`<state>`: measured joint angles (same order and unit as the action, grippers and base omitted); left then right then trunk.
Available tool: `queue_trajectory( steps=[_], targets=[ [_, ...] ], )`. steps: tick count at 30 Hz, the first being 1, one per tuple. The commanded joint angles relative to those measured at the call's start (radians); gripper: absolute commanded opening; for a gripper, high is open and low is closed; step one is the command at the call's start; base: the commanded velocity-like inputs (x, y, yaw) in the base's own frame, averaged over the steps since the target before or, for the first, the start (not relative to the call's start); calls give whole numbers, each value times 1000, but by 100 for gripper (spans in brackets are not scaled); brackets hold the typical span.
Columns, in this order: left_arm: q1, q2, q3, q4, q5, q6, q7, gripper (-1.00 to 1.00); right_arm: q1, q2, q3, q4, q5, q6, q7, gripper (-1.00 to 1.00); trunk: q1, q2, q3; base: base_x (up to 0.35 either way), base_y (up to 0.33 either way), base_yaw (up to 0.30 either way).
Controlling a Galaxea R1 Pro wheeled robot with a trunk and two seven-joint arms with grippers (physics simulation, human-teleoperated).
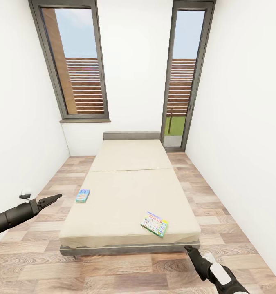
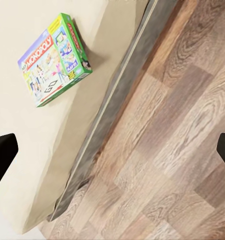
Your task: Put all the toys in the child's room - the three board games (two on the bed and one on the table), the two jigsaw puzzles on the table, and the tennis ball on the table - inside the toy box on the table in the child's room.
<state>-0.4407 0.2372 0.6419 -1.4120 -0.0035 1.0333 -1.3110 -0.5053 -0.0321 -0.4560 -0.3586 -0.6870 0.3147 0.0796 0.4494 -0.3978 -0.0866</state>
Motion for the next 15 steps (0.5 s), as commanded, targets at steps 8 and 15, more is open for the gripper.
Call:
queue_trajectory(
  steps=[8,15],
  targets=[
    [-1,-1,-2,0,-1,10,-1,100,-1,-1,-7,0,-2,6,3,100,1,-2,-2,0,0,0],
    [-1,-1,-2,0,-1,10,-1,100,-1,-2,-6,0,-2,5,3,100,1,-2,-2,0,0,0]
  ],
)
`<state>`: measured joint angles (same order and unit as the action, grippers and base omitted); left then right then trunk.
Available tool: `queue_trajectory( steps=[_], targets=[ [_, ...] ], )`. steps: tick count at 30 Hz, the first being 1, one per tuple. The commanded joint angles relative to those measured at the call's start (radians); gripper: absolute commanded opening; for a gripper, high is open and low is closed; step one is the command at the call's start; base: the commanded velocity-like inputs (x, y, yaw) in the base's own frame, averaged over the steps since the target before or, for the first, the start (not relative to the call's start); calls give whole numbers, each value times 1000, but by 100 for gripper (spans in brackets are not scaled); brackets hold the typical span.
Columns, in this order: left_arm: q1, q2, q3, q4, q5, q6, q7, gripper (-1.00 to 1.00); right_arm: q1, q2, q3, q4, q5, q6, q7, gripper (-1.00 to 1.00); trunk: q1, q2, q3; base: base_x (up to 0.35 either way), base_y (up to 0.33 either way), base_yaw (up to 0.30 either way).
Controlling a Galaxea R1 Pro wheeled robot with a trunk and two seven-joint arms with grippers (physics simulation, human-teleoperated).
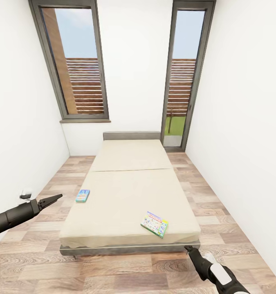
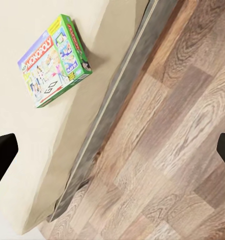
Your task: Put all the toys in the child's room - the three board games (two on the bed and one on the table), the two jigsaw puzzles on the table, and the tennis ball on the table - inside the toy box on the table in the child's room.
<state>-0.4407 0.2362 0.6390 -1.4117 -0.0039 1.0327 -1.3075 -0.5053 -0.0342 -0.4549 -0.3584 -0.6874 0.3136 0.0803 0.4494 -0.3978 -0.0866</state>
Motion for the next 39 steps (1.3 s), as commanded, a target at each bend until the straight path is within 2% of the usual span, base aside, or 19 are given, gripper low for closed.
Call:
queue_trajectory(
  steps=[1,39],
  targets=[
    [-1,0,1,0,-1,10,-4,100,-1,0,-7,-1,-1,6,3,100,1,-2,-2,0,0,0],
    [-1,-2,-2,0,-2,7,-1,100,-1,2,-7,-1,1,3,3,100,1,-2,-2,0,0,0]
  ],
)
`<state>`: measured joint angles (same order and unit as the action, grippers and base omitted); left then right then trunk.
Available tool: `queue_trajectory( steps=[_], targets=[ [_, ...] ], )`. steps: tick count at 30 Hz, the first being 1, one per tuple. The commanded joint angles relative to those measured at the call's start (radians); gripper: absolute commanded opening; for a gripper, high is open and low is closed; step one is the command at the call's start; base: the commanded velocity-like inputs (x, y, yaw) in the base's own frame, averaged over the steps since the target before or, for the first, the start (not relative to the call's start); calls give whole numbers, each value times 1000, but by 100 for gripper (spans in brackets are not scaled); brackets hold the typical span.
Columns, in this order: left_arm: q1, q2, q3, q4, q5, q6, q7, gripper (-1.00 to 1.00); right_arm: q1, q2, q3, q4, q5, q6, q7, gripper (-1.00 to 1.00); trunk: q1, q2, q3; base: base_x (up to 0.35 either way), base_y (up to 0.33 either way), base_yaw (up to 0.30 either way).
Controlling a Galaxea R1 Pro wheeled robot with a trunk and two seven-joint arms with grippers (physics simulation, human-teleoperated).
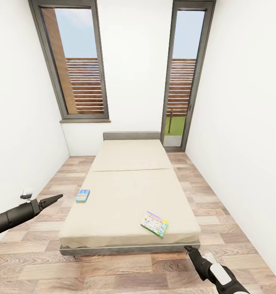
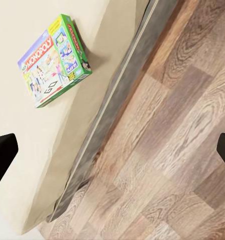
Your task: Put all the toys in the child's room - the three board games (two on the bed and one on the table), the two jigsaw puzzles on the table, and the tennis ball on the table - inside the toy box on the table in the child's room.
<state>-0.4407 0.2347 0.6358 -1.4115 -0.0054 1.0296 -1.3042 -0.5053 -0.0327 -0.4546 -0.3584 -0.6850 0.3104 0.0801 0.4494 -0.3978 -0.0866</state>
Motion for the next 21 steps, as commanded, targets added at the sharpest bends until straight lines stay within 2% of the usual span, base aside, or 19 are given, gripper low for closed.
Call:
queue_trajectory(
  steps=[1,21],
  targets=[
    [-1,0,1,0,-1,10,-4,100,-1,0,-7,-1,-1,6,3,100,1,-2,-2,0,0,0],
    [-1,-1,1,0,-1,8,-3,100,-1,1,-8,-1,2,3,-11,100,1,-2,-2,0,0,0]
  ],
)
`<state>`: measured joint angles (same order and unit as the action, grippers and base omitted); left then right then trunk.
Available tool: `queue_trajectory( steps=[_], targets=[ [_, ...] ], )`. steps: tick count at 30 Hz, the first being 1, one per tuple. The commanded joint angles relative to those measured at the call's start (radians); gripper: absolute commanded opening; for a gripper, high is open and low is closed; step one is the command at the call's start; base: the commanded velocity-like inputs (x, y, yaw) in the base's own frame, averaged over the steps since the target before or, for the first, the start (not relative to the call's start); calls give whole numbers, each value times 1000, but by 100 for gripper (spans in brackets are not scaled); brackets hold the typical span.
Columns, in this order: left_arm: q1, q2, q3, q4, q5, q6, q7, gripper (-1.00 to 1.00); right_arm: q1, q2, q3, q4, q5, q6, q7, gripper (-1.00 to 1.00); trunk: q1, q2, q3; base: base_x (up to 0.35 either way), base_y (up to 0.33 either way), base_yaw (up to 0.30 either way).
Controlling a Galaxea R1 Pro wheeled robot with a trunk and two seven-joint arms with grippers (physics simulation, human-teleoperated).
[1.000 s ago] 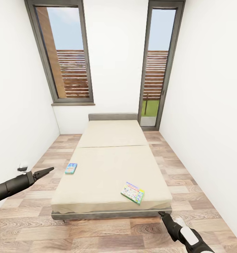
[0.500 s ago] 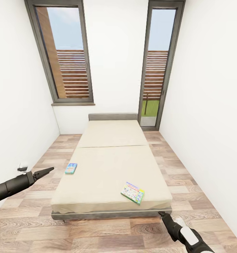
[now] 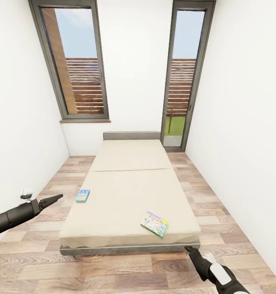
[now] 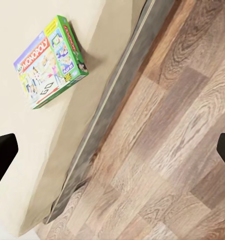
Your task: Put all the toys in the child's room - the three board games (two on the bed and one on the table), the two jigsaw puzzles on the table, and the tennis ball on the table - inside the toy box on the table in the child's room.
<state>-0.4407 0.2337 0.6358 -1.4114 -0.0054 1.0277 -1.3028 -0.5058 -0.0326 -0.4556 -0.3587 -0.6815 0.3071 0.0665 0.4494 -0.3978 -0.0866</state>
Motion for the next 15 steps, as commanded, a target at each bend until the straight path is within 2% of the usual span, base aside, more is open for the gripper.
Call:
queue_trajectory(
  steps=[1,3,9,15],
  targets=[
    [-1,0,1,0,-1,10,-4,100,-1,1,-7,-2,-1,5,-2,100,1,-2,-2,0,0,0],
    [-1,0,1,0,-1,10,-4,100,-2,1,-7,-3,-1,6,-13,100,1,-2,-2,0,0,0],
    [-1,0,1,0,-1,10,-4,100,-2,3,-8,-8,-2,7,-110,100,1,-2,-2,0,0,0],
    [-1,0,0,0,-2,8,-4,100,-1,3,-8,-9,-3,7,-144,100,1,-2,-2,0,0,0]
  ],
)
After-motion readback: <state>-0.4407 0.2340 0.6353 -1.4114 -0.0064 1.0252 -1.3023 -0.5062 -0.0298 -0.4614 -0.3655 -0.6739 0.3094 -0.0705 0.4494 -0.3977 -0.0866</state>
